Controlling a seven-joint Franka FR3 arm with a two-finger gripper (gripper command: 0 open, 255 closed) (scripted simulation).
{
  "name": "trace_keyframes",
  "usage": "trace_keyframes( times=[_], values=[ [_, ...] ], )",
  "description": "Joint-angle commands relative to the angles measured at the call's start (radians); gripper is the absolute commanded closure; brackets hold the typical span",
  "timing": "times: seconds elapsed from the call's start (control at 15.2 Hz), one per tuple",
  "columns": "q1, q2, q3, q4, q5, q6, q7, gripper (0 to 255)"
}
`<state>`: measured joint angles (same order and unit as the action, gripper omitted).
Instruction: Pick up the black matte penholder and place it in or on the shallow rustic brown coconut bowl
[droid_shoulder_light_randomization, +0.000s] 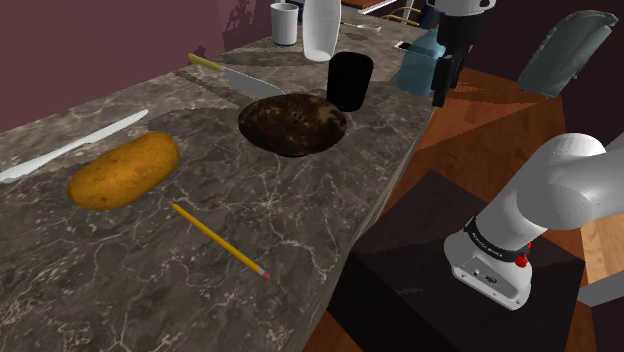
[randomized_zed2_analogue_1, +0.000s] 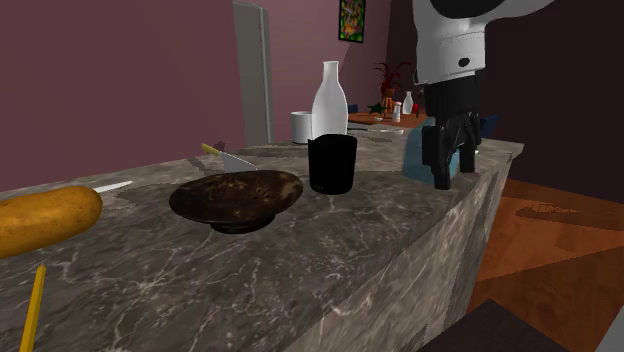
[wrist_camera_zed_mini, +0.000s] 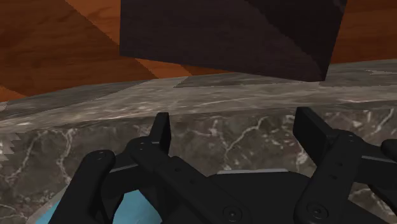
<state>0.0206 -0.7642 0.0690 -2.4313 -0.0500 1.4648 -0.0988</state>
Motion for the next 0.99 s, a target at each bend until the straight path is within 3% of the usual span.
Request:
trace_keyframes(
  times=[0.0, 0.46, 0.92],
  values=[
    [0.0, 0.0, 0.0, 0.0, 0.0, 0.0, 0.0, 0],
    [-0.031, 0.165, 0.093, 0.2, 0.098, 0.049, 0.24, 0],
    [-0.071, 0.341, 0.168, 0.441, 0.134, 0.078, 0.475, 0]
  ],
)
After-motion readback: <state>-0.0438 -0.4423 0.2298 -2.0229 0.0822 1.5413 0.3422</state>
